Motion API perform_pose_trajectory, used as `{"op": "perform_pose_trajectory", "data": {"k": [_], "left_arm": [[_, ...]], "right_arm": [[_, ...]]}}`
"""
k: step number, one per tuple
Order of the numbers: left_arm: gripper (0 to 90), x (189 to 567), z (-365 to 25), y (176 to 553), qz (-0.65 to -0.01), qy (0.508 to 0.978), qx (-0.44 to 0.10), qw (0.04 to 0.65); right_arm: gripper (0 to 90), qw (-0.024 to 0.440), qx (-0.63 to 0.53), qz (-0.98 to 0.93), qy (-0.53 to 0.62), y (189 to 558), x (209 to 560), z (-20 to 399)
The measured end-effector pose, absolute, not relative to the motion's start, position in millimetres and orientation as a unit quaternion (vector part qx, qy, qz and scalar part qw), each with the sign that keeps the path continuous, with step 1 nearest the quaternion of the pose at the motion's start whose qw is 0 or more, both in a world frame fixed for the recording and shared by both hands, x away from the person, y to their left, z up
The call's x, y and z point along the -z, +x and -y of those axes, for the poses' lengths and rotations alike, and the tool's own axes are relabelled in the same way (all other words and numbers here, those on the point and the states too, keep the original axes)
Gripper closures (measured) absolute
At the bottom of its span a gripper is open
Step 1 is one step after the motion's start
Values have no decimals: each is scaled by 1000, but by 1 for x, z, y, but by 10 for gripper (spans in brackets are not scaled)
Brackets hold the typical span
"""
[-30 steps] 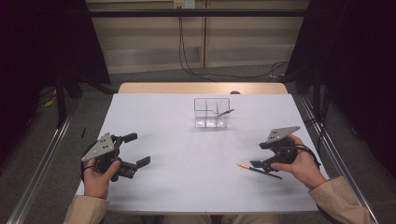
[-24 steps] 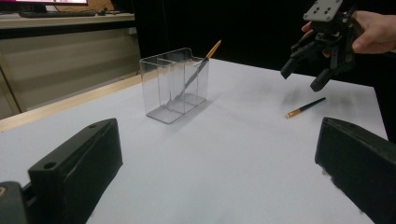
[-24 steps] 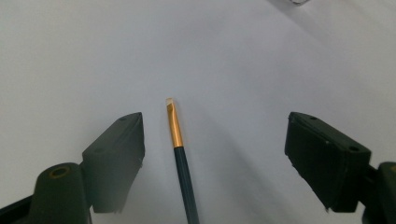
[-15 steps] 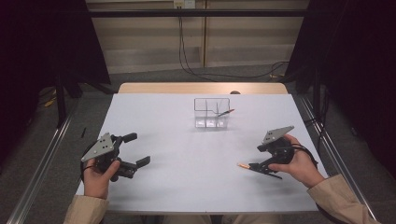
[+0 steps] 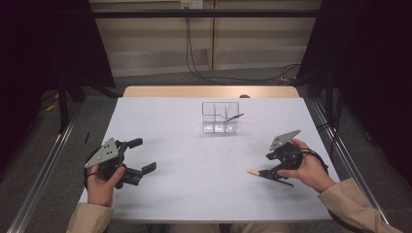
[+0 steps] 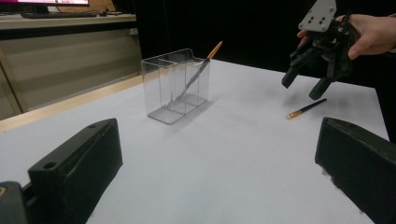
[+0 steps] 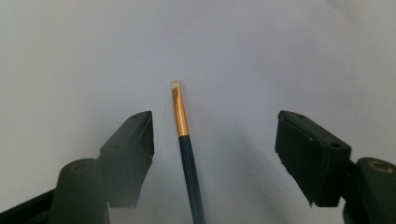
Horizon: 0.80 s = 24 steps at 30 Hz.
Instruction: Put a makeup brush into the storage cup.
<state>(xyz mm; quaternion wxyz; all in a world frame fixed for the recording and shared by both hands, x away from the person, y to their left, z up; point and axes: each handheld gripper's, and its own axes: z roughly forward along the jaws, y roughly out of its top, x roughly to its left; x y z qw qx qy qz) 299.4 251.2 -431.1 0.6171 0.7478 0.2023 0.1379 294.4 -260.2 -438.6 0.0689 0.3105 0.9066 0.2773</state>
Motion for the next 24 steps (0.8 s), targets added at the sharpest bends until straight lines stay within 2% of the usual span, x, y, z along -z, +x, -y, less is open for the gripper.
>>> {"op": "perform_pose_trajectory", "data": {"k": [12, 24], "left_arm": [[5, 432, -251, 300, -203, 749, -136, 616], [5, 432, -250, 300, -203, 749, -135, 616]], "right_arm": [[379, 55, -255, -916, 306, 296, 442, 257], [422, 52, -240, -920, 304, 296, 442, 256]]}}
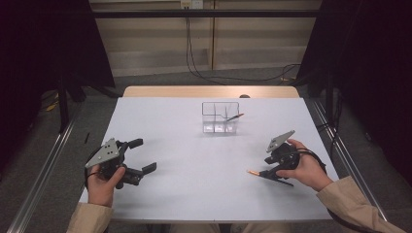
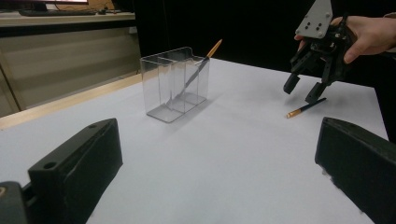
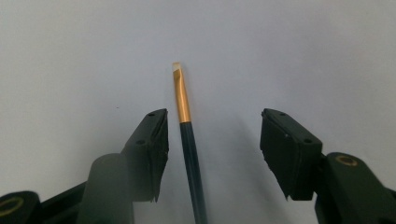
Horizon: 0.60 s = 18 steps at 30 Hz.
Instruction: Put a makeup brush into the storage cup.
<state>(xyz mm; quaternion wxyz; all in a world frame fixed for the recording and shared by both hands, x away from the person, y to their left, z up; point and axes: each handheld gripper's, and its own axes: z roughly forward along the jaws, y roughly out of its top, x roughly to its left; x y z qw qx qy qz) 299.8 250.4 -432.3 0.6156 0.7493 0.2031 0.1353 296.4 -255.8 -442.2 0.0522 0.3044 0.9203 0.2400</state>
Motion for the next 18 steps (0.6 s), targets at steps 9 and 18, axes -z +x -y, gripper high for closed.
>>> {"op": "perform_pose_trajectory", "data": {"k": [9, 18], "left_arm": [[5, 432, -251, 300, -202, 749, -134, 616], [5, 432, -251, 300, -203, 750, -136, 615]], "right_arm": [[511, 45, -231, -924, 303, 296, 443, 252], [591, 37, -215, -929, 298, 295, 447, 249]]}}
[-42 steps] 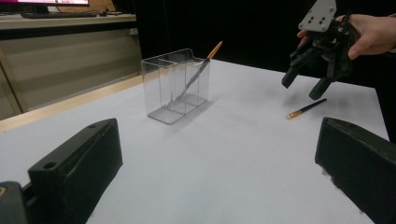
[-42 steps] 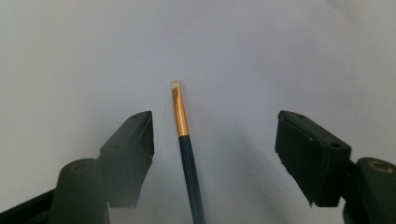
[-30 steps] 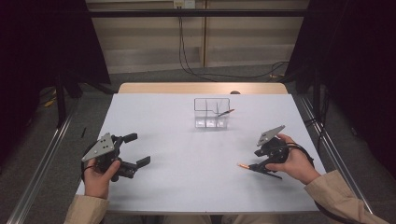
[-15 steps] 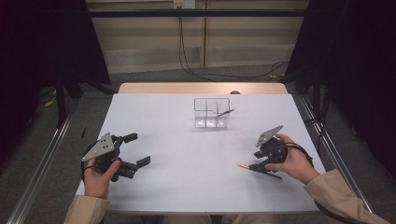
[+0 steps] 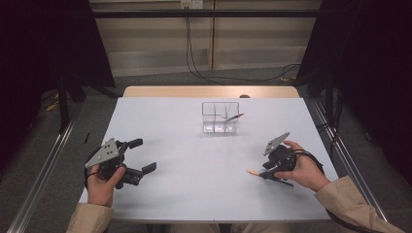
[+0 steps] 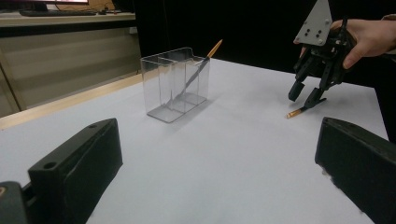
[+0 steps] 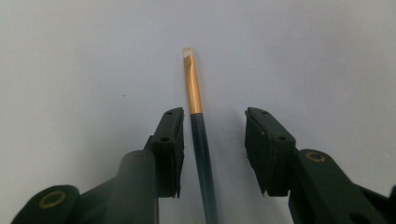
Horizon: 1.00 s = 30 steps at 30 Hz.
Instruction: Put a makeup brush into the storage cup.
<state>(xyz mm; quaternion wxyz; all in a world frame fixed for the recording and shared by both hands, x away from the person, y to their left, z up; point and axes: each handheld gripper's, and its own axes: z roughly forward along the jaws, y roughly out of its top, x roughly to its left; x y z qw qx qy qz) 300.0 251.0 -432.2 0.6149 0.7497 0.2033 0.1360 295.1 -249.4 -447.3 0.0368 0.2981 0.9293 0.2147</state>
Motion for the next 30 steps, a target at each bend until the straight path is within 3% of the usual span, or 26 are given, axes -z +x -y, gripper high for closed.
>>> {"op": "perform_pose_trajectory", "data": {"k": [14, 21, 25, 30], "left_arm": [[5, 432, -251, 300, -204, 749, -136, 615], [5, 433, -251, 301, -204, 751, -136, 613], [5, 433, -251, 301, -204, 750, -136, 614], [5, 433, -250, 301, -206, 750, -135, 614]], "right_arm": [[723, 22, -188, -937, 292, 294, 452, 245], [738, 26, -181, -939, 292, 294, 452, 243], [805, 30, -172, -939, 295, 294, 451, 243], [805, 28, -164, -941, 295, 295, 451, 241]]}}
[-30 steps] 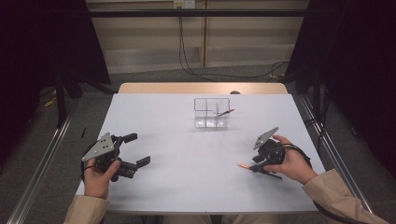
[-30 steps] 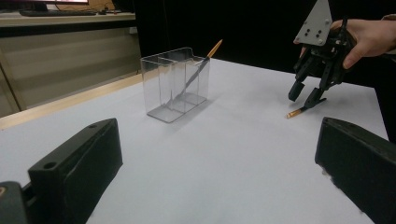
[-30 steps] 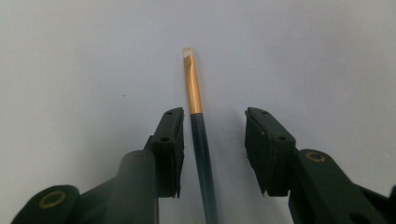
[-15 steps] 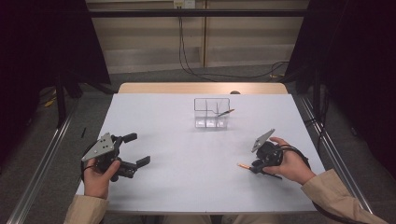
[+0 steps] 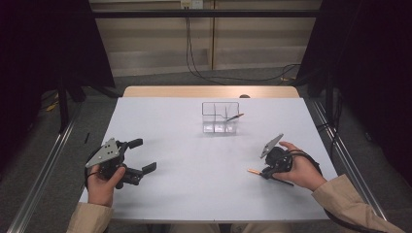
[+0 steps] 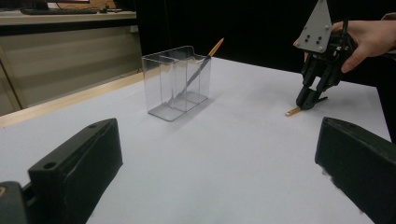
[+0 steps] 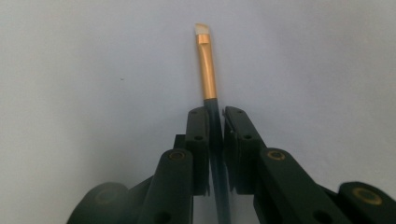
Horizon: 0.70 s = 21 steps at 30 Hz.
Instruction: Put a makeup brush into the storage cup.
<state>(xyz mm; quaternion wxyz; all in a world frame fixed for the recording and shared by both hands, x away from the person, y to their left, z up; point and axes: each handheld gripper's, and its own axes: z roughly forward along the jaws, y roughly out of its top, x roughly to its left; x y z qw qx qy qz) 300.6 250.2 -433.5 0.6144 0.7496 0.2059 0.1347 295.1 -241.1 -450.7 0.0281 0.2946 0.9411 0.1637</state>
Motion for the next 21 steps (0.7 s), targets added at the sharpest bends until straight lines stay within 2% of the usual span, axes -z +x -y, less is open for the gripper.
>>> {"op": "perform_pose_trajectory", "data": {"k": [15, 21], "left_arm": [[5, 433, -250, 301, -205, 751, -136, 613], [5, 434, -249, 301, -204, 752, -135, 612]], "right_arm": [[803, 33, -139, -944, 299, 297, 450, 234], [825, 18, -151, -933, 325, 298, 451, 238]]}}
